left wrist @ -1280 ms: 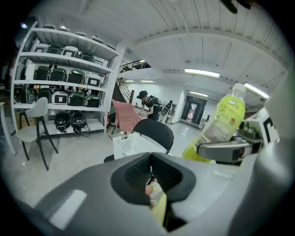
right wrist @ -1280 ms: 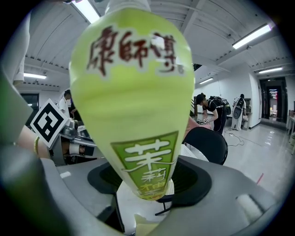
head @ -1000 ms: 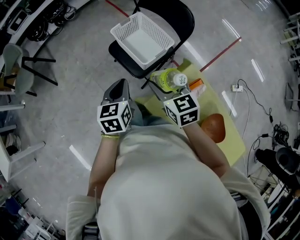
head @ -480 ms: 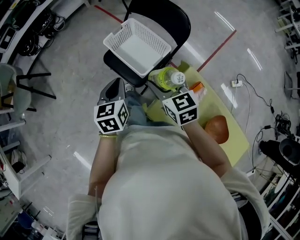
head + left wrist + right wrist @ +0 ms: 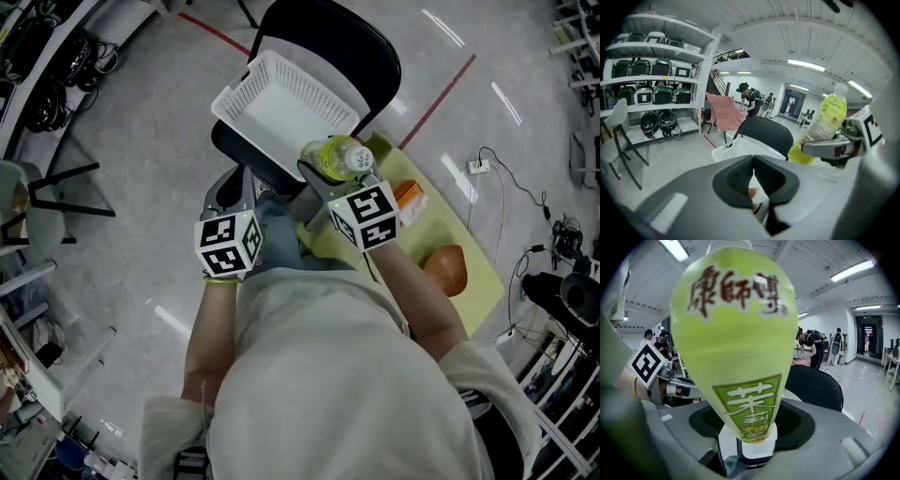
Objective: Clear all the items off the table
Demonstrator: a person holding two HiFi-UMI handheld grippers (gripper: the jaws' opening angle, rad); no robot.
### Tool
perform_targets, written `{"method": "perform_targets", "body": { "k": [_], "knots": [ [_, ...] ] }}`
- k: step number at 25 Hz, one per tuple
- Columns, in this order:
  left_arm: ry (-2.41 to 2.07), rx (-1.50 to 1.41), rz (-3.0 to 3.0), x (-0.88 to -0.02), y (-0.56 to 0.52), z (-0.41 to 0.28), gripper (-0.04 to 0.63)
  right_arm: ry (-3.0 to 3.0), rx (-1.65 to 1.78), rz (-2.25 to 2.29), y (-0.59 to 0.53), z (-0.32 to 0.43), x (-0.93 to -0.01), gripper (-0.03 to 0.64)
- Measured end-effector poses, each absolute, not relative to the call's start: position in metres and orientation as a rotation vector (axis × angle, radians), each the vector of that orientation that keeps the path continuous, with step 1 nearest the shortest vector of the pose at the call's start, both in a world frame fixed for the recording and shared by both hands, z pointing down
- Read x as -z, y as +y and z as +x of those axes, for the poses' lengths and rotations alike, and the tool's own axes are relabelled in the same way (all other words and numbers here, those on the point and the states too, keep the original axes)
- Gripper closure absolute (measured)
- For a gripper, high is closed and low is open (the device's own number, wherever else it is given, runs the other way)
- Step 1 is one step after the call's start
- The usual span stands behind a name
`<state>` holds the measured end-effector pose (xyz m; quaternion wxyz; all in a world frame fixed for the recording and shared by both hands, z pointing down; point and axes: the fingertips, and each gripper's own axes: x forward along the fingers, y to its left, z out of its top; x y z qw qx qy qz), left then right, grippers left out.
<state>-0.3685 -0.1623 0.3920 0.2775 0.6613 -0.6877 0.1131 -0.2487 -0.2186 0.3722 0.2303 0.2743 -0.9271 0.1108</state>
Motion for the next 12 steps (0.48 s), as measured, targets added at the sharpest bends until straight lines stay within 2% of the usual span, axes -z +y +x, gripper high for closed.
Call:
{"method": "perform_targets", "body": {
  "k": [12],
  "knots": [
    [-1.789, -0.304, 1.722, -0.435, -0.232, -0.427, 0.584, -2.47, -0.354, 0.754, -0.294, -0.318, -0.438, 0.325]
  ]
}}
